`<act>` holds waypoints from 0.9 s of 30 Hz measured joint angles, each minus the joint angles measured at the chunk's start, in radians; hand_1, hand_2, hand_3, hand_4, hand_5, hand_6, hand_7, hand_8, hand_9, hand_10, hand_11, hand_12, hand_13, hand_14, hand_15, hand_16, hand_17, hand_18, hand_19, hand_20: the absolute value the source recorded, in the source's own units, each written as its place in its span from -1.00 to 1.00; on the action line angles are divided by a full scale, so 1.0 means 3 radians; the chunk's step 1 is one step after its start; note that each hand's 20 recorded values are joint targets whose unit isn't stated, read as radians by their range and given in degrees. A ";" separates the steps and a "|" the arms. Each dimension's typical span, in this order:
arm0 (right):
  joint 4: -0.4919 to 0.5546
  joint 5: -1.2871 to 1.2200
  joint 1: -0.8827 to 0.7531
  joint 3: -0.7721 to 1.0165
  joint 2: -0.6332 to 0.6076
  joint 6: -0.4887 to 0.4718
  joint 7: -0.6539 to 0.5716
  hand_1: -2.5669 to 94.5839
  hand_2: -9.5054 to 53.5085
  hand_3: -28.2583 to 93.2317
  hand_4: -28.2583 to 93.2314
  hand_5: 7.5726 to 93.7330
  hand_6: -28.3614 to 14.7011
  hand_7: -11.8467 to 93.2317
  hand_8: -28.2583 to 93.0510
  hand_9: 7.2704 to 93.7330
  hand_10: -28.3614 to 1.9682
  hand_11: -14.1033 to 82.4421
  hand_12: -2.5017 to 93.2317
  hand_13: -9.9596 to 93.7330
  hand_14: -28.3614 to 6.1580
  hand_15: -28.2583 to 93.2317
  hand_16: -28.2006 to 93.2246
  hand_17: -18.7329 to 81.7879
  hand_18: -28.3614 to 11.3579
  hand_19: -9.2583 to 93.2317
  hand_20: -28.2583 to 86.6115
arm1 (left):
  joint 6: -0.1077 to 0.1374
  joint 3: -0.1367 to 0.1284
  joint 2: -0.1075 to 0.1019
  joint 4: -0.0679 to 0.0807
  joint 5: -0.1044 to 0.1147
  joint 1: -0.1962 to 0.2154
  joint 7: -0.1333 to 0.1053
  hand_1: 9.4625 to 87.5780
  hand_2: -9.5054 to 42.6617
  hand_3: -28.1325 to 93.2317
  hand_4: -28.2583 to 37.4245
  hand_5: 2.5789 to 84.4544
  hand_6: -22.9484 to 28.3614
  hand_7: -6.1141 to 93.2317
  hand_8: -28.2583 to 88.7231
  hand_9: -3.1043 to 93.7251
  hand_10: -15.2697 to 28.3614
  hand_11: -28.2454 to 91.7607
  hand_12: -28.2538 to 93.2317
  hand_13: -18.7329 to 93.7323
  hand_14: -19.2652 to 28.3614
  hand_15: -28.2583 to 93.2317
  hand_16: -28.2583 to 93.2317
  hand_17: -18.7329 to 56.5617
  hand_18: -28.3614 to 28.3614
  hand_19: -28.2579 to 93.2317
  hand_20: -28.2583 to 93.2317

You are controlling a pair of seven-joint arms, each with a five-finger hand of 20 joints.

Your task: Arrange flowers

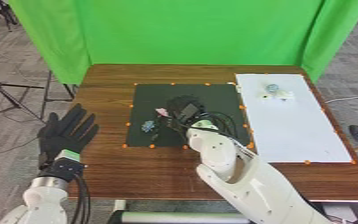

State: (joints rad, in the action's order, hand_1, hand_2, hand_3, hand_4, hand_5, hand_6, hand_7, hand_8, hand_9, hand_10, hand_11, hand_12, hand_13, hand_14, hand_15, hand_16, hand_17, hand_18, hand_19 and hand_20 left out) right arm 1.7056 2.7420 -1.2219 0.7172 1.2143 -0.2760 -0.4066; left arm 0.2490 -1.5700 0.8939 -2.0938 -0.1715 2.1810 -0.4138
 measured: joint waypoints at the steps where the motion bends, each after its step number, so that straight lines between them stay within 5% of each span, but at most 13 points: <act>1: 0.0002 -0.0005 -0.0006 0.0006 0.0000 -0.0013 -0.0002 0.13 -1.00 0.67 -1.00 0.30 0.16 -0.41 -0.74 0.45 -0.08 -0.37 -0.57 0.55 0.25 0.29 0.15 0.13 -0.81 0.93 0.23 | 0.0004 -0.0002 0.0001 0.0000 0.0000 0.0000 0.0002 -0.65 -0.29 0.66 -1.00 -0.17 0.13 -0.57 -0.68 -0.30 0.18 -0.25 -0.35 -0.27 0.36 -0.02 -0.64 -0.67 0.49 0.01 -0.34; 14: 0.0427 -0.0515 -0.0159 0.0344 -0.0035 -0.0236 -0.0218 -0.23 -1.00 0.67 -0.97 0.11 -0.01 -0.53 -0.70 0.13 -0.41 -0.50 -0.62 0.42 -0.18 0.33 -0.12 0.10 -0.88 0.87 0.17 | 0.0009 0.0028 -0.0011 -0.0002 0.0052 -0.0001 -0.0055 -0.64 -0.32 0.66 -1.00 -0.17 0.14 -0.56 -0.68 -0.30 0.18 -0.25 -0.35 -0.28 0.36 -0.02 -0.63 -0.67 0.49 0.01 -0.34; 16: 0.0461 -0.0642 -0.0149 0.0437 -0.0068 -0.0092 -0.0338 -0.24 -0.93 0.76 -0.96 -0.05 -0.09 -0.52 -0.70 -0.20 -0.48 -0.52 -0.65 0.11 -0.37 0.29 -0.24 -0.02 -0.85 0.74 0.08 | 0.0007 0.0029 -0.0013 -0.0002 0.0053 0.0000 -0.0063 -0.64 -0.32 0.66 -1.00 -0.16 0.14 -0.56 -0.68 -0.30 0.19 -0.25 -0.35 -0.28 0.36 -0.02 -0.63 -0.67 0.48 0.01 -0.34; 21: 0.0004 -0.0663 0.0074 0.0549 -0.0246 0.0633 -0.0288 -0.21 -0.97 0.84 -0.99 -0.21 -0.11 -0.48 -0.72 -0.40 -0.47 -0.50 -0.69 -0.36 -0.55 0.09 -0.39 -0.26 -0.71 0.47 -0.06 | -0.0030 -0.0001 -0.0011 -0.0008 0.0041 0.0036 -0.0062 -0.64 -0.31 0.66 -1.00 -0.15 0.14 -0.57 -0.67 -0.30 0.19 -0.25 -0.35 -0.28 0.36 -0.02 -0.63 -0.67 0.48 0.01 -0.34; 23: -0.0249 -0.0654 0.0184 0.0652 -0.0316 0.0579 -0.0260 -0.15 -0.93 0.86 -0.99 -0.22 -0.12 -0.47 -0.73 -0.45 -0.49 -0.50 -0.71 -0.47 -0.58 0.04 -0.44 -0.33 -0.66 0.40 -0.12 | -0.0038 -0.0014 -0.0009 -0.0015 0.0041 0.0059 -0.0063 -0.65 -0.30 0.66 -1.00 -0.15 0.14 -0.57 -0.67 -0.30 0.19 -0.25 -0.35 -0.28 0.36 -0.03 -0.63 -0.67 0.48 0.01 -0.34; 27: -0.0481 -0.0812 0.0282 0.0910 -0.0483 -0.0018 -0.0380 -0.07 -0.97 0.88 -1.00 -0.24 -0.15 -0.48 -0.73 -0.48 -0.45 -0.49 -0.73 -0.50 -0.52 0.01 -0.51 -0.36 -0.64 0.38 -0.18 | -0.0035 -0.0025 -0.0009 -0.0031 0.0044 0.0097 -0.0086 -0.65 -0.30 0.65 -1.00 -0.16 0.14 -0.57 -0.67 -0.30 0.19 -0.25 -0.35 -0.28 0.36 -0.03 -0.63 -0.67 0.48 0.01 -0.34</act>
State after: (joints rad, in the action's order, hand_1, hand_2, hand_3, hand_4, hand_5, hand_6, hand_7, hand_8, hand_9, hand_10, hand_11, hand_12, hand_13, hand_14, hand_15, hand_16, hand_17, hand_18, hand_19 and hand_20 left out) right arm 1.5613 2.4983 -1.1373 0.9901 1.0694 -0.2814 -0.5206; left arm 0.2385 -1.5777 0.8912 -2.1032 -0.1584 2.2100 -0.4396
